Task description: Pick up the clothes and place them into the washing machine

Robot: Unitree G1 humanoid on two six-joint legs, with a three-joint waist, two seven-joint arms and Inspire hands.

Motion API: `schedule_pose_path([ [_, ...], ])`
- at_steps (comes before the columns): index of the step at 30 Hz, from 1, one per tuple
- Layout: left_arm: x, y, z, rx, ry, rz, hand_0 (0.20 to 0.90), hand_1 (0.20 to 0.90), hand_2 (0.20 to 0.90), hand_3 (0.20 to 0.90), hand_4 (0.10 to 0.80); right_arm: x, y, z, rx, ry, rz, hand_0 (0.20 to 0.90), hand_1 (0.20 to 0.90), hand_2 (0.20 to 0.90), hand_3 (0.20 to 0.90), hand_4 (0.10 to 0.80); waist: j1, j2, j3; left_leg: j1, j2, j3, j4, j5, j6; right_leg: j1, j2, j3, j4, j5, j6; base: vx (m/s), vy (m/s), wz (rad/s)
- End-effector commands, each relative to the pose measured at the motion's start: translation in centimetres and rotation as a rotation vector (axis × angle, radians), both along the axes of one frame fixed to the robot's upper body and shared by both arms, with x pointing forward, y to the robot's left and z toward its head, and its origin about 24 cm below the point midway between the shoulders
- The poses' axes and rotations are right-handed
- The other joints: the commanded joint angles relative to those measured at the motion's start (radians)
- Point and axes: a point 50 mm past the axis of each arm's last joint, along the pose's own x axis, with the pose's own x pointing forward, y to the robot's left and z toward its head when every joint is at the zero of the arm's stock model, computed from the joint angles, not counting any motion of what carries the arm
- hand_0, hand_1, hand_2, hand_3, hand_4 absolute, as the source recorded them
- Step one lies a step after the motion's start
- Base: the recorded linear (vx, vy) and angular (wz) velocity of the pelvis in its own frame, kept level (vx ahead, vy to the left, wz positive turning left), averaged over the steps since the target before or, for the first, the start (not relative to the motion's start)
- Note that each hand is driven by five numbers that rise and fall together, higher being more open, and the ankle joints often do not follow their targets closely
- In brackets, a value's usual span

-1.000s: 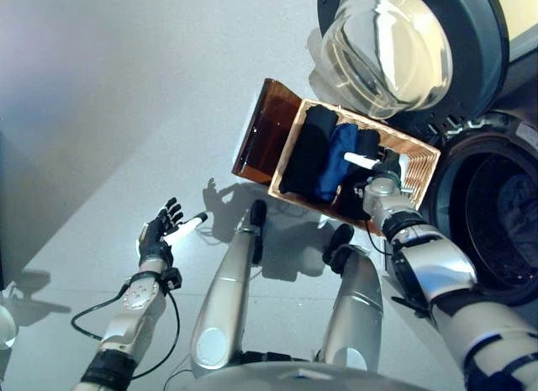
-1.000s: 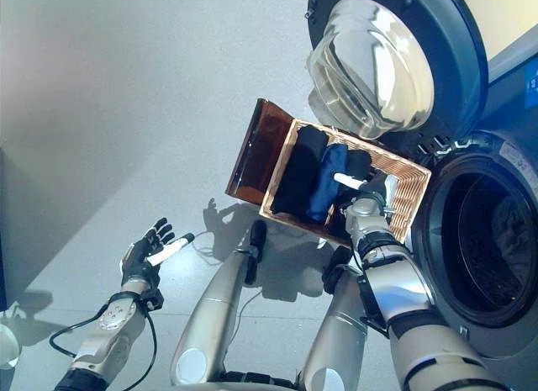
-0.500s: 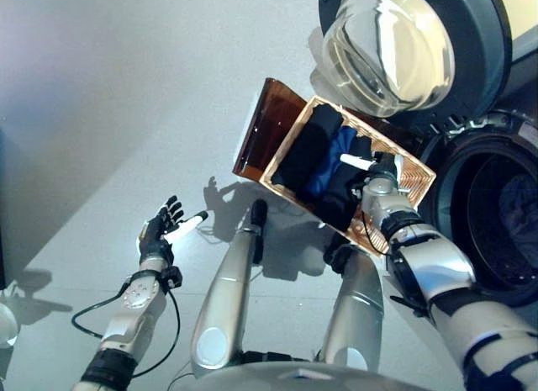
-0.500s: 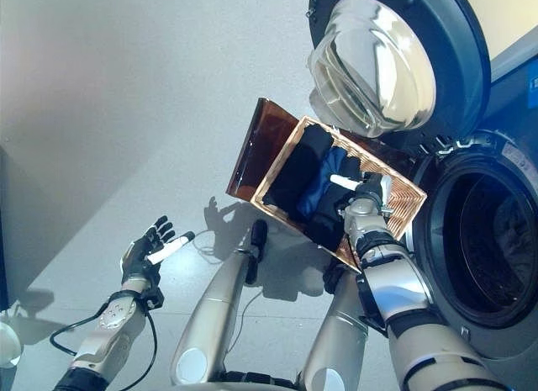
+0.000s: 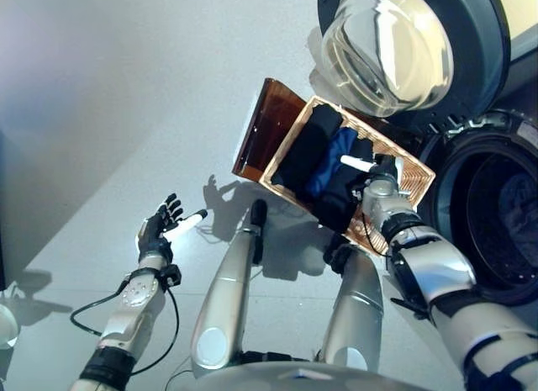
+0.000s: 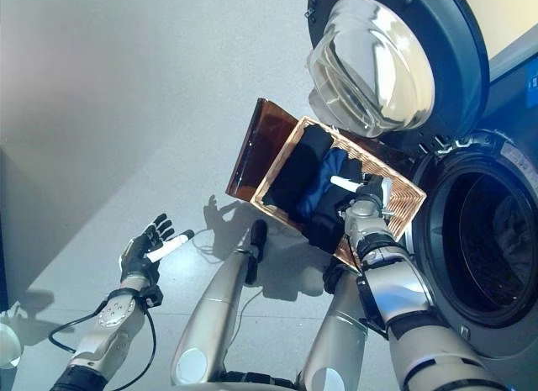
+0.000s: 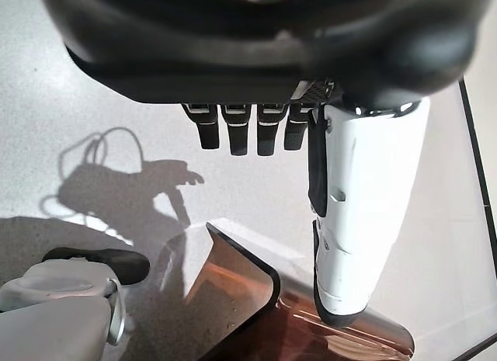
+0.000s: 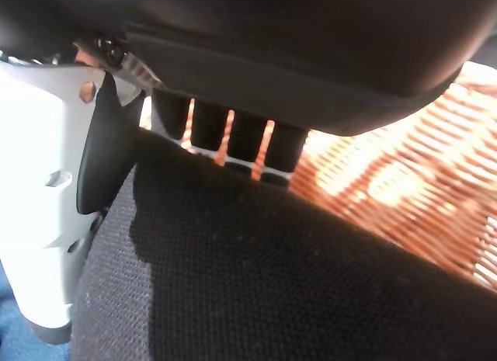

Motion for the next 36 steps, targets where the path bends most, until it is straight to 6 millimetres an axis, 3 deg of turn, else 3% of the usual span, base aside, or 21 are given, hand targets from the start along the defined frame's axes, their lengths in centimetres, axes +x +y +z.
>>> schedule_pose_path([
  [1,-0.6,1.9,1.5,0.083,-0.071,0.022,0.900,0.900,0.900,0.900,0.800,-0.5,-2.1,0.7,0.000,-0.084,-0.042,0.200,0.200,0.200,0.200,0.300,-0.009,-0.010,-0.051,0.079,0.063,-0.022,-0.069,-0.001,-0.100,0.097,-0.034,0.070,-0.197,0.159,0.061,0.055,-0.048,-0.08],
  [8,-1.0,2.1,0.7,0.076,-0.033,0.020,0.900,0.900,0.900,0.900,0.800,-1.6,-3.7,0.2,-0.014,-0.097,-0.061,0.200,0.200,0.200,0.200,0.300,-0.019,-0.030,-0.073,0.162,0.072,-0.024,-0.183,0.049,-0.114,0.193,-0.028,0.037,-0.315,0.203,0.071,0.045,-0.044,-0.04],
  [22,-1.6,2.4,-0.5,0.055,0.018,0.036,0.900,0.900,0.900,0.900,0.800,-3.2,-3.6,-1.5,0.004,-0.105,-0.017,0.200,0.200,0.200,0.200,0.300,-0.025,-0.070,-0.125,0.316,0.106,-0.008,-0.410,0.149,-0.143,0.353,-0.001,-0.023,-0.531,0.291,0.097,0.038,-0.030,-0.03],
  [36,-1.9,1.5,-1.7,0.001,0.055,0.048,0.900,0.900,0.900,0.900,0.800,-6.4,-2.9,-4.8,0.163,-0.128,-0.009,0.200,0.200,0.200,0.200,0.300,-0.046,-0.089,-0.149,0.404,0.131,-0.010,-0.434,0.152,-0.152,0.425,-0.001,-0.033,-0.537,0.285,0.104,0.041,-0.013,-0.01],
])
